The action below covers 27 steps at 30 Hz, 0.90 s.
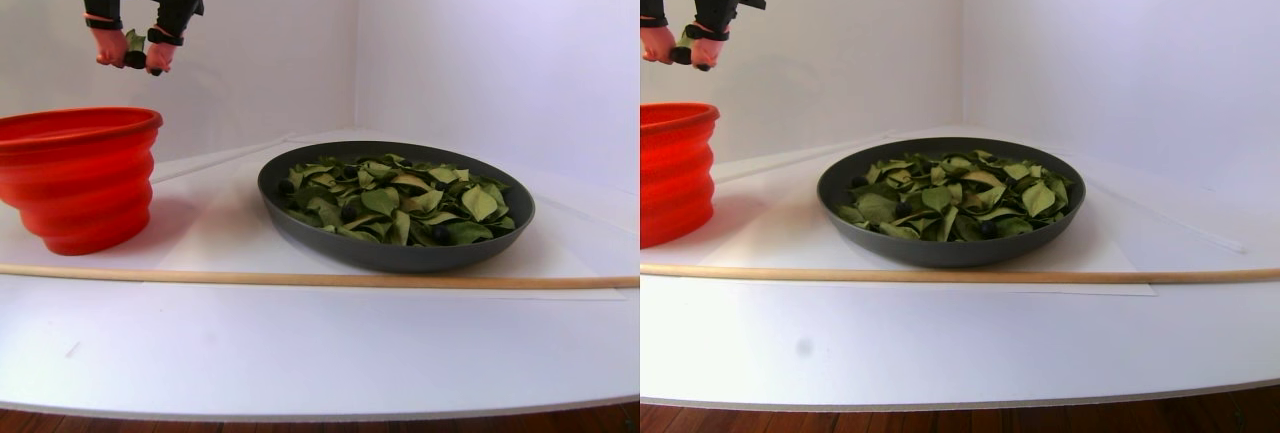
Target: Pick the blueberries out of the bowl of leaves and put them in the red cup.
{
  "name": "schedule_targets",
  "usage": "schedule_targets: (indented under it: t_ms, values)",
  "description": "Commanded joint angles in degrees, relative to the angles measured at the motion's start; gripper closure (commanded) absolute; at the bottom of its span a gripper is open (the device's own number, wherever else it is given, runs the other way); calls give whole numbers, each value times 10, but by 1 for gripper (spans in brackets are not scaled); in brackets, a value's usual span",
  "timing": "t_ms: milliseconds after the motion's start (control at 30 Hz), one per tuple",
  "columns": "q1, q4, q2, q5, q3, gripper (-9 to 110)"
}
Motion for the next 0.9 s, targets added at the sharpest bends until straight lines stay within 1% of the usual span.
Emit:
schedule_targets:
  t_ms: [0, 400, 600, 867]
  values:
    - [-18, -13, 8, 5, -4, 92]
    - [-44, -47, -37, 38, 15, 92]
    - [-50, -58, -34, 51, 18, 84]
    - [-40, -57, -24, 54, 12, 82]
